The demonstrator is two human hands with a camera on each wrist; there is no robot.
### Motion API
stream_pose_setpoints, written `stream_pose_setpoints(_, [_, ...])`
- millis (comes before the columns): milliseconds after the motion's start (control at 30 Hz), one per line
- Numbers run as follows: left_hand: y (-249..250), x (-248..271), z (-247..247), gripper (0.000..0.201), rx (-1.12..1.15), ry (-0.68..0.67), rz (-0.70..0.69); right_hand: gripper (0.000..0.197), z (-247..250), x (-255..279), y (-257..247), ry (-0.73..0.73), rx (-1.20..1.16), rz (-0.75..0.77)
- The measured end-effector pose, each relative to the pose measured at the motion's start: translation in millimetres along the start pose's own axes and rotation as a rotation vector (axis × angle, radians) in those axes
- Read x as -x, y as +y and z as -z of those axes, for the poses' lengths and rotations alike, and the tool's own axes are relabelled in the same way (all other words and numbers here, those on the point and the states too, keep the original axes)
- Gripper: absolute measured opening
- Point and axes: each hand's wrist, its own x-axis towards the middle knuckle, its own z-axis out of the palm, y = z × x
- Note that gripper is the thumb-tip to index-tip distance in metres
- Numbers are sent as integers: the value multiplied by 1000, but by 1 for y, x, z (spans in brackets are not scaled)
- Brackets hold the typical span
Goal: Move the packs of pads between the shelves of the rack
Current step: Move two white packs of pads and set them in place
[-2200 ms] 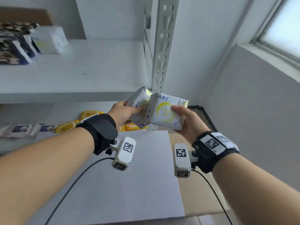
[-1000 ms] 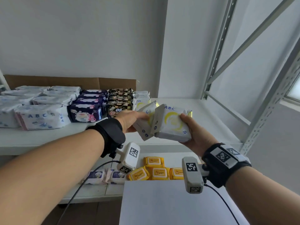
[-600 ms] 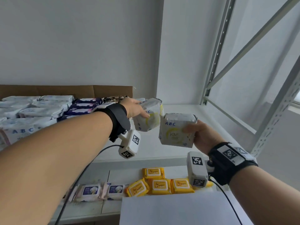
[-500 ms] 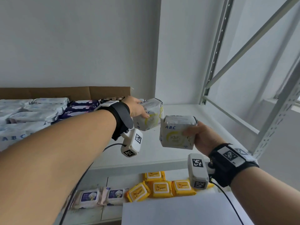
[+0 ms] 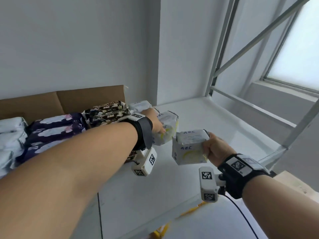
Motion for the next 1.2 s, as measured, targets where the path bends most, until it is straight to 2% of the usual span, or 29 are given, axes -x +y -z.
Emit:
stream_pose_setpoints(133, [-26,-18,-8,66,-63,-43,4,56,-25,-12,9,14,14,-21])
stream_pose_setpoints(267, [-45,-26,-13,67,-174,-33,-2,68,-50,-25,18,4,28,-27])
stream_pose_setpoints(400, [-50,-32,-15,65,-236,-88,-3,75,-64,-34,20,10,5,-30])
stream_pose_setpoints(567, [-52,-32,-5,49,-127,-197,-66,76,-79,-32,23,-33,38,-10])
stream_pose_setpoints(633, [-51,-30,7,43,-23,-234,-92,67,-82,-27,24,-64,88,-8])
stream_pose_setpoints(700, [-50,-31,24,41,86,-200,-95,57,-82,-20,25,-109,184,-20])
stream_pose_setpoints(767, [-48,-33,42,46,116,-170,-93,70,-76,-16,29,-154,279,-45])
stream_pose_setpoints(867, [-44,-39,65,67,80,-189,-84,109,-65,-12,34,-142,355,-105])
stream_pose_setpoints(933, [-43,-45,73,74,18,-219,-75,120,-62,-13,33,-139,365,-129])
stream_pose_setpoints(1067, [-41,-56,73,74,-43,-269,-29,125,-66,-16,29,-230,379,-90])
stream_pose_setpoints(1200, [-35,-71,64,79,-27,-330,10,110,-70,-19,27,-340,370,-14])
